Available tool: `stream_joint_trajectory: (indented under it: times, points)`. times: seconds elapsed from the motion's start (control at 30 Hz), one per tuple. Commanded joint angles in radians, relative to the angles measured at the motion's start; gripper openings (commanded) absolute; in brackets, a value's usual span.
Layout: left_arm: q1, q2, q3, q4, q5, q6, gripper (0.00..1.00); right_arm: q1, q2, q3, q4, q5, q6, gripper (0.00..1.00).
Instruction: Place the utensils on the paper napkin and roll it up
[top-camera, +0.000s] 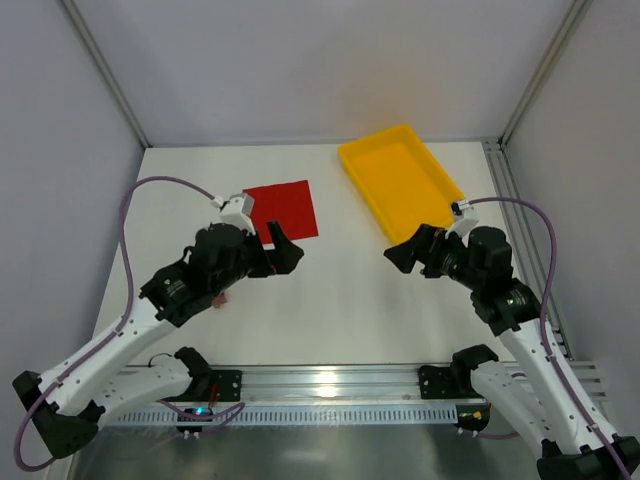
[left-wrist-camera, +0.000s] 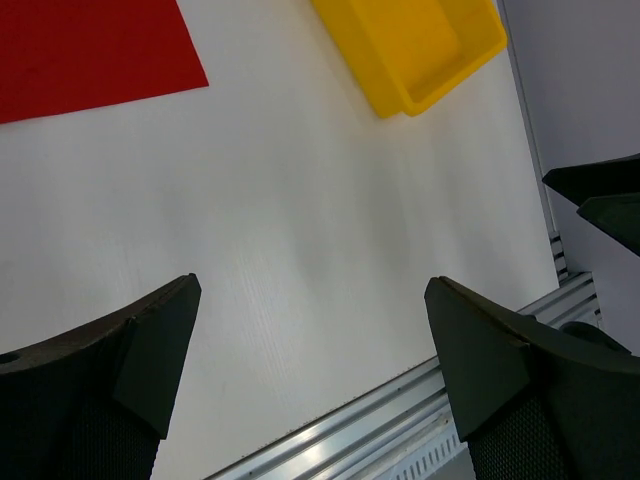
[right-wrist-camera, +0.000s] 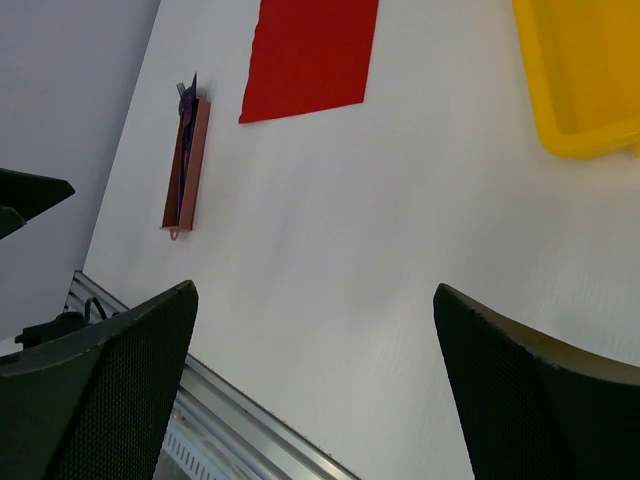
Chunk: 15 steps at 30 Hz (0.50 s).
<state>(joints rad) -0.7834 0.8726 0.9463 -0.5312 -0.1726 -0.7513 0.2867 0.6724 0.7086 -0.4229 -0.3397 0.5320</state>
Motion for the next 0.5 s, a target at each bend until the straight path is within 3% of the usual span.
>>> stream_joint_trajectory:
  times: [0.0,0.33,0.4,0.47]
  points:
    - [0.001,0.031,0.039,0.034,-0.008,0.007,1.00,-0.001,0.007,0.035,0.044,-0.024,-0.013,1.00]
    - [0.019,0.193,0.141,0.034,-0.111,0.042,0.98,-0.001,-0.004,0.011,0.082,-0.004,-0.015,1.00]
    - [0.061,0.273,0.179,0.037,-0.117,0.082,0.91,-0.001,-0.020,-0.017,0.118,0.001,-0.003,1.00]
    - [0.116,0.370,0.247,0.042,-0.117,0.104,0.73,-0.001,-0.030,-0.023,0.124,-0.002,-0.006,1.00]
